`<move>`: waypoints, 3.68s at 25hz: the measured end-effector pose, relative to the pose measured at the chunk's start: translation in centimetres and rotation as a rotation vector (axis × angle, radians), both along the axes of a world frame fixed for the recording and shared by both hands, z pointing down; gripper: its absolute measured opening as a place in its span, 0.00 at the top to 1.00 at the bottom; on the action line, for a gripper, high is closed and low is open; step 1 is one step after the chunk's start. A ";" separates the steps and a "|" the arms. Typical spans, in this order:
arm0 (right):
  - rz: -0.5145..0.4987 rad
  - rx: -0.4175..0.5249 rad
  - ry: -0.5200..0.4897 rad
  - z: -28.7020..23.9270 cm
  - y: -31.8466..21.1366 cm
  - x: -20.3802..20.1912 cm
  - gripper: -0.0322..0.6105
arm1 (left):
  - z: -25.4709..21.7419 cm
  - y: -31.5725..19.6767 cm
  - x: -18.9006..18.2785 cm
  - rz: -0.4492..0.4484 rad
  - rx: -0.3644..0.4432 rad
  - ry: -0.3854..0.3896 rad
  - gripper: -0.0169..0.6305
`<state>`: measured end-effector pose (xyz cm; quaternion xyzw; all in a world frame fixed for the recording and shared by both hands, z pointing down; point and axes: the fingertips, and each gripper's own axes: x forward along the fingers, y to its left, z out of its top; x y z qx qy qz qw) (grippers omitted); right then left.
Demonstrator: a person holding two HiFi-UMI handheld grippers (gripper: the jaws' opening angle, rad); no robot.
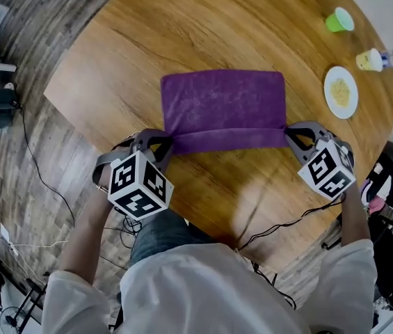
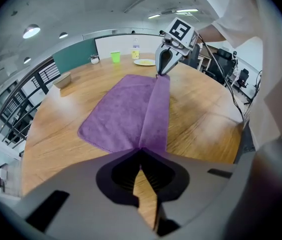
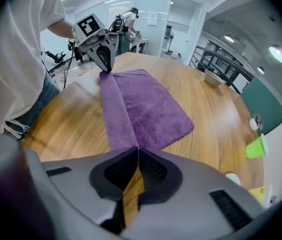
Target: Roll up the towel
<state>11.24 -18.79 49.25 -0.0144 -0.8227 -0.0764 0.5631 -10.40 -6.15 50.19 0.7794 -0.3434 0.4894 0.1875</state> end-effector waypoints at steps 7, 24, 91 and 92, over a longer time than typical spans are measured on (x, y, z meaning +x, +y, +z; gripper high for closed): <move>0.060 0.051 -0.031 -0.5 -0.7 0.9 0.87 | -0.5 -0.4 -0.6 -0.024 0.038 0.013 0.90; -0.167 0.056 0.030 0.1 4.4 1.5 0.85 | -0.3 2.9 2.3 0.100 0.024 -0.032 0.84; 0.088 -0.017 -0.048 0.1 -0.2 -0.1 0.93 | -0.1 -1.8 -1.8 -0.088 -0.071 0.013 0.94; 0.090 -0.012 -0.048 0.2 -0.3 -0.1 0.93 | -0.1 -1.9 -1.8 -0.094 -0.065 0.015 0.94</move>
